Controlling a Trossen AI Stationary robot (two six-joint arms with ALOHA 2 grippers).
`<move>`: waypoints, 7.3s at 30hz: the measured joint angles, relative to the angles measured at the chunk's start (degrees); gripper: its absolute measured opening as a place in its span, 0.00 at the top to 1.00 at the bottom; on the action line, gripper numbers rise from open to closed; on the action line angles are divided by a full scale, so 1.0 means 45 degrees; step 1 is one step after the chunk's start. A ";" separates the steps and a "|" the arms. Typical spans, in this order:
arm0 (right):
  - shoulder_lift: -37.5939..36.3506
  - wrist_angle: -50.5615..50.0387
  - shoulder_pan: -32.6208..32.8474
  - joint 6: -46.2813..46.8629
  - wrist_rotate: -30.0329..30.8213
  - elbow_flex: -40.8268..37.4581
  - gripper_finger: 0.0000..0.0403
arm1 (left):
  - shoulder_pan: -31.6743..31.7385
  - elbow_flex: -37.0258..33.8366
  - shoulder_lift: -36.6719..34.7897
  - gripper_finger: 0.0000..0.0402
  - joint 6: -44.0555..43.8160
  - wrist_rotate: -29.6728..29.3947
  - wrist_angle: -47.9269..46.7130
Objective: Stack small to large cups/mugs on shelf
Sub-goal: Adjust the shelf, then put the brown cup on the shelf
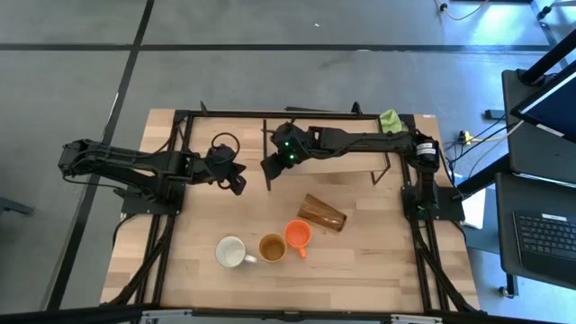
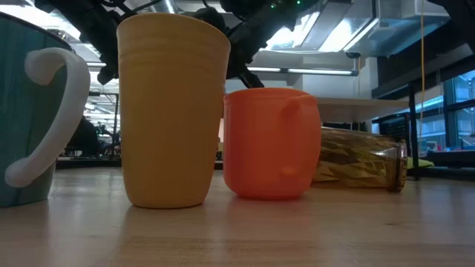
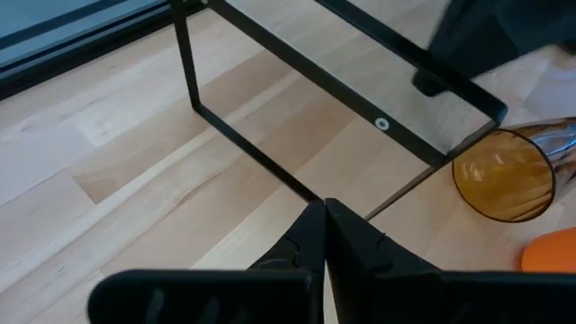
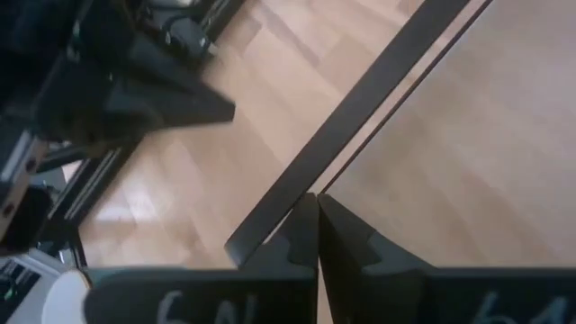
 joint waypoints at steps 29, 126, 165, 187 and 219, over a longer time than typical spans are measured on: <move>-0.0242 -0.8249 -0.1015 -0.5818 0.4469 0.3801 0.88 | -0.0308 0.0000 0.0000 0.97 0.0386 0.0073 0.0207; -0.6624 -0.9306 -0.0694 -0.2672 0.6883 0.2866 0.89 | -0.2370 0.0000 0.0000 0.96 0.1107 -0.0009 0.1428; -0.6673 -0.9653 0.3434 -0.0659 0.7397 0.2856 0.88 | -0.2370 0.0000 0.0000 0.90 0.1107 -0.0006 0.1433; -0.6003 -1.2471 0.7092 0.4590 0.9827 0.2856 0.88 | -0.3036 0.0005 0.0104 0.99 0.4189 0.2047 0.7364; -0.6731 -1.2824 1.3438 0.6417 1.7907 0.2856 0.39 | -0.1316 0.5824 0.7621 0.77 -0.6179 0.6975 0.3942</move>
